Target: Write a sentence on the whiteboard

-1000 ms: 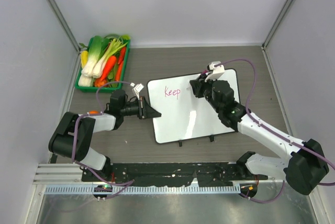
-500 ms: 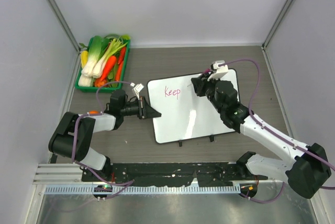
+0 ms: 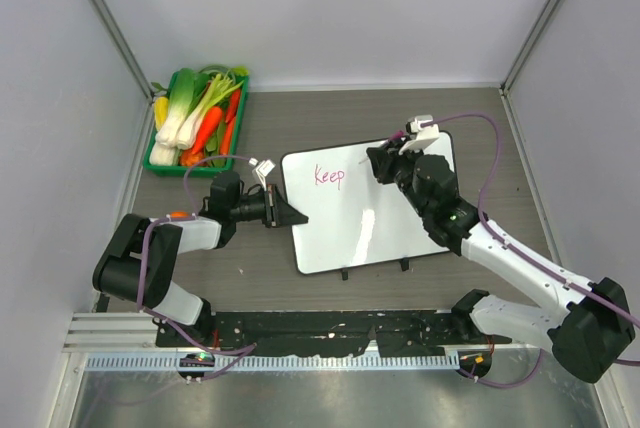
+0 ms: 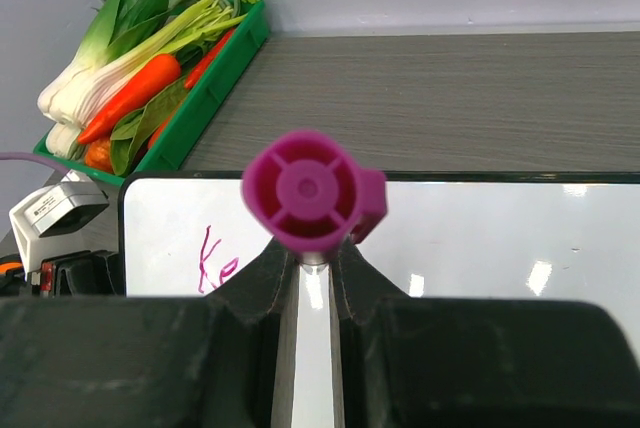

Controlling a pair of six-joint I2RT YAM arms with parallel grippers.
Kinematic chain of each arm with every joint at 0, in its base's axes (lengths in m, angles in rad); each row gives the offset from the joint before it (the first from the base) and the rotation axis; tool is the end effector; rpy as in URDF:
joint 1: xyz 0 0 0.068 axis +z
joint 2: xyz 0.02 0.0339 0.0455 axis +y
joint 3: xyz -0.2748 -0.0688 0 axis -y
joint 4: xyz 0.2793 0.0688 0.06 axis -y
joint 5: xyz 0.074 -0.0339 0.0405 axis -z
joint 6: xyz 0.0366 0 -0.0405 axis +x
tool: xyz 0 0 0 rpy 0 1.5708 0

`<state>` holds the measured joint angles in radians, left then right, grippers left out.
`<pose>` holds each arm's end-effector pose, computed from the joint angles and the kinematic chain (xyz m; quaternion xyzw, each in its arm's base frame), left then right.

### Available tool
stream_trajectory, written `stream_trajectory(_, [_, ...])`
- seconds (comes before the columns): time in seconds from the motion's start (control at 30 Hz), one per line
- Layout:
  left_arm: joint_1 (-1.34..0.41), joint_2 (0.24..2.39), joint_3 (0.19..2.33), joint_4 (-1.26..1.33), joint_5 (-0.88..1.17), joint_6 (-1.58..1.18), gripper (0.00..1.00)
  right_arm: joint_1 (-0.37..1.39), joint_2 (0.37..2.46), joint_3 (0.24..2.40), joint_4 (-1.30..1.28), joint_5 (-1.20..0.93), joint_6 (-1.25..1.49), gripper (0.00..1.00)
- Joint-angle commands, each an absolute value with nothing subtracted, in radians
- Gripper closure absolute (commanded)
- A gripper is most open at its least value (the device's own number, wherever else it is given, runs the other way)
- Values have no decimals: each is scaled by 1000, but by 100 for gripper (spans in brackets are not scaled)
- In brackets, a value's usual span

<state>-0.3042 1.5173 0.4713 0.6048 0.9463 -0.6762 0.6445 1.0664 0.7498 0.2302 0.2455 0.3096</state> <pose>0.2615 -0.1132 0.1355 0.1007 0.7840 -0.5639 0.2391 0.2295 0.1613 0.3147 -0.0403 0.7350 0.2279 0.6374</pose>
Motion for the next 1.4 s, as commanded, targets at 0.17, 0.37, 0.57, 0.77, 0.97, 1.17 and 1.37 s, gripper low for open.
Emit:
stream_trajectory(0.17, [-324, 1545, 457, 469, 770, -578, 100, 647, 1040, 749, 268, 256, 310, 99])
stream_trajectory(0.37, [-322, 1545, 457, 469, 768, -577, 100, 647, 1038, 747, 275, 253, 314, 99])
stream_trajectory(0.57, [-322, 1548, 459, 468, 769, -578, 100, 647, 1029, 744, 268, 258, 310, 99])
stream_trajectory(0.77, [-324, 1549, 459, 469, 772, -577, 100, 647, 1002, 726, 275, 284, 305, 99])
stream_trajectory(0.97, [-322, 1549, 459, 469, 772, -578, 100, 646, 1005, 733, 261, 279, 304, 99])
stream_trajectory(1.17, [-322, 1548, 454, 472, 772, -580, 100, 647, 994, 730, 265, 291, 304, 99])
stream_trajectory(1.37, [-322, 1545, 454, 471, 770, -580, 100, 647, 994, 732, 267, 285, 310, 99])
